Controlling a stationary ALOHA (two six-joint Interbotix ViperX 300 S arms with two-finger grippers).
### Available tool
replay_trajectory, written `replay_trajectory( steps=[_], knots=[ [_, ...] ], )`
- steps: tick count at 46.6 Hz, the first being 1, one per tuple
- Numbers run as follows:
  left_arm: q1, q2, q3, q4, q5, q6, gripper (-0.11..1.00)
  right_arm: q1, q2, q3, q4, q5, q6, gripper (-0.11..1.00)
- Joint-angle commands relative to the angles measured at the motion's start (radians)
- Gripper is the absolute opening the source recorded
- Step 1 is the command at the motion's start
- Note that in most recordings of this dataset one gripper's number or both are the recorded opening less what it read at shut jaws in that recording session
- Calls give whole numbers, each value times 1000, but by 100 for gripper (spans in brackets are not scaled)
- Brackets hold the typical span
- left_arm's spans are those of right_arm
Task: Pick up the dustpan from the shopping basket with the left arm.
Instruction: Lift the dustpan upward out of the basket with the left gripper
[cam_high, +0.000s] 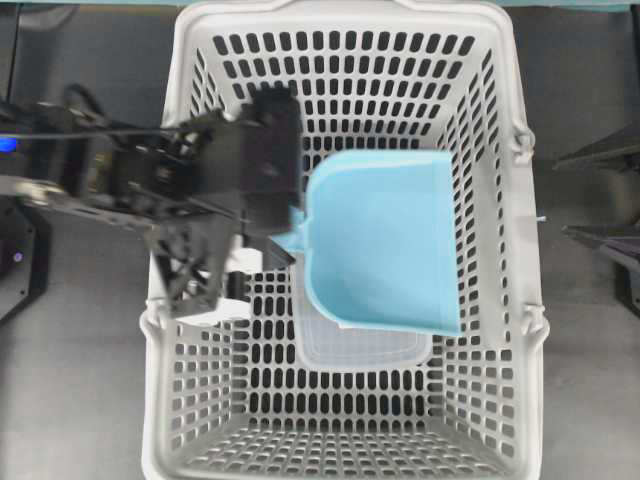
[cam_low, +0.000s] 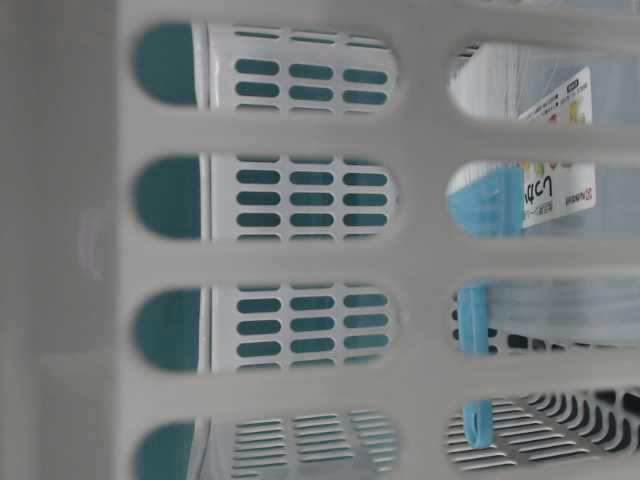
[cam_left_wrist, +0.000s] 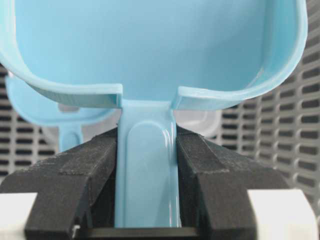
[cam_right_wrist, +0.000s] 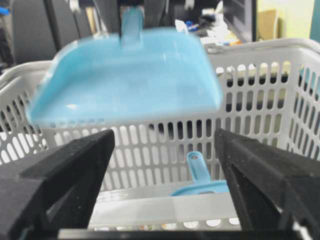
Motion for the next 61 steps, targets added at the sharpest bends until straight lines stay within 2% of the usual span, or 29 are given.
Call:
replay_trajectory(
  steps=[1, 10, 16, 34, 45, 61],
  knots=[
    [2, -57, 11, 3, -64, 3, 27, 0, 5, -6, 3, -6, 2, 77],
    [3, -124, 84, 3, -221, 3, 27, 0, 5, -5, 3, -6, 2, 77],
    [6, -156, 114, 3, -273, 3, 27, 0, 5, -5, 3, -5, 2, 77],
    [11, -104, 95, 3, -236, -8, 27, 0, 5, -5, 3, -5, 2, 77],
    [12, -46, 66, 3, -227, -9, 27, 2, 5, 0, 3, -5, 29, 77],
    [9, -43, 72, 3, -227, -14, 27, 0, 5, 2, 3, -5, 31, 77]
  ],
)
